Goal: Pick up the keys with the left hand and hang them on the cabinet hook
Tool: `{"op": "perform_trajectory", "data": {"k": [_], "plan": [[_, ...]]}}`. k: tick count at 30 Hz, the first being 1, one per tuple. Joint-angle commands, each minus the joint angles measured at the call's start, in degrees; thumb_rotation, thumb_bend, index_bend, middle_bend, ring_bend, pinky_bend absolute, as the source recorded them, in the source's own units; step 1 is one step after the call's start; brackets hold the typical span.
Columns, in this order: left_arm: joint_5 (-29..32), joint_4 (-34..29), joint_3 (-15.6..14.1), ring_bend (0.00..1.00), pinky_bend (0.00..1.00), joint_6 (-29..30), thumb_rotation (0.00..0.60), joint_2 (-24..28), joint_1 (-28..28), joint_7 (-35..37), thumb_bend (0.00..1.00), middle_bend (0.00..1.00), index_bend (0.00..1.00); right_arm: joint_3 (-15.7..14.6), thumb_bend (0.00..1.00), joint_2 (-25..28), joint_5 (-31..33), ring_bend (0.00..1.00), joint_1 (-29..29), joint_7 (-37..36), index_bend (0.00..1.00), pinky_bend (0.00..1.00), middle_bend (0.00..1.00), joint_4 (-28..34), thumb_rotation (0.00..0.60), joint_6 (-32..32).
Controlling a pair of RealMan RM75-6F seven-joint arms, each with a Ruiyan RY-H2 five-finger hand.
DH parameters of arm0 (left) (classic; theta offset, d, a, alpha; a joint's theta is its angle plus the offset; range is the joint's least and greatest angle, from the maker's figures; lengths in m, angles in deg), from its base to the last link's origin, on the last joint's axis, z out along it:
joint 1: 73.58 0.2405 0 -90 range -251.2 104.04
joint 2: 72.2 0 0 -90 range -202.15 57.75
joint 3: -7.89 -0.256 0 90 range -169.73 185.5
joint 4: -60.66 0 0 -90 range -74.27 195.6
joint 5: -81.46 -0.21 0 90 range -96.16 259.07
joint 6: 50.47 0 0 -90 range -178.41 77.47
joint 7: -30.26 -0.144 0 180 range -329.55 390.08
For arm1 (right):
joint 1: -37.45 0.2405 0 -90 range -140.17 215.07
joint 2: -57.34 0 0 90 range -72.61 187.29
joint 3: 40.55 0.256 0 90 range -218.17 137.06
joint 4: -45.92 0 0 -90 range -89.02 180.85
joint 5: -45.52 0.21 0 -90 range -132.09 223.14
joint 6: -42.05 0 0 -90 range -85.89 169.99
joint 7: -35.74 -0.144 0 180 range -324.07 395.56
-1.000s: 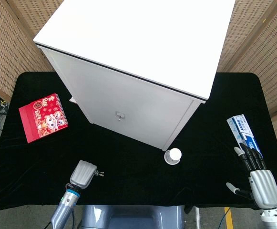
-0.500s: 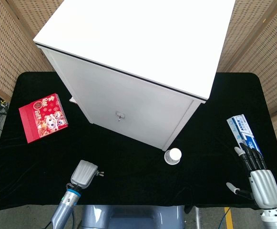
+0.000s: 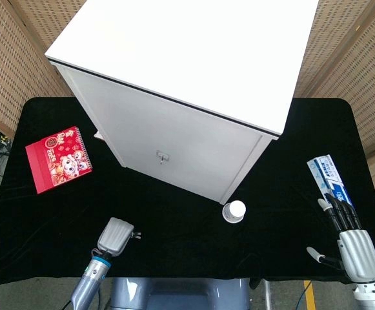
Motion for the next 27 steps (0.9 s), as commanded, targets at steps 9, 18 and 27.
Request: {"op": "perform_trajectory", "data": {"k": [9,18,27], "plan": [[-1.4,-1.2,0.1,0.88,0.79,0.9,0.6,1.2,-0.4,-0.1,0.48,0.95,0.58,0.0,0.11,0.0,0.0,0.0,0.0,-0.1,0.0,0.0,0.0,0.0,0.6,0.0],[-4.8,-5.5,0.8,0.88,0.79,2.9,0.6,4.6,-1.7,-0.9,0.48,0.95,0.58,0.1,0.1,0.1,0.1,0.0,0.0,-0.2,0.0,0.0,0.0,0.0,0.6,0.1],[-9.6,-12.6,4.3,0.88,0.79,2.9,0.6,11.3,-6.2,-6.2,0.48,0.95,0.59,0.1,0.11,0.1,0.1,0.0,0.0,-0.3,0.0,0.0,0.0,0.0,0.6,0.1]]}}
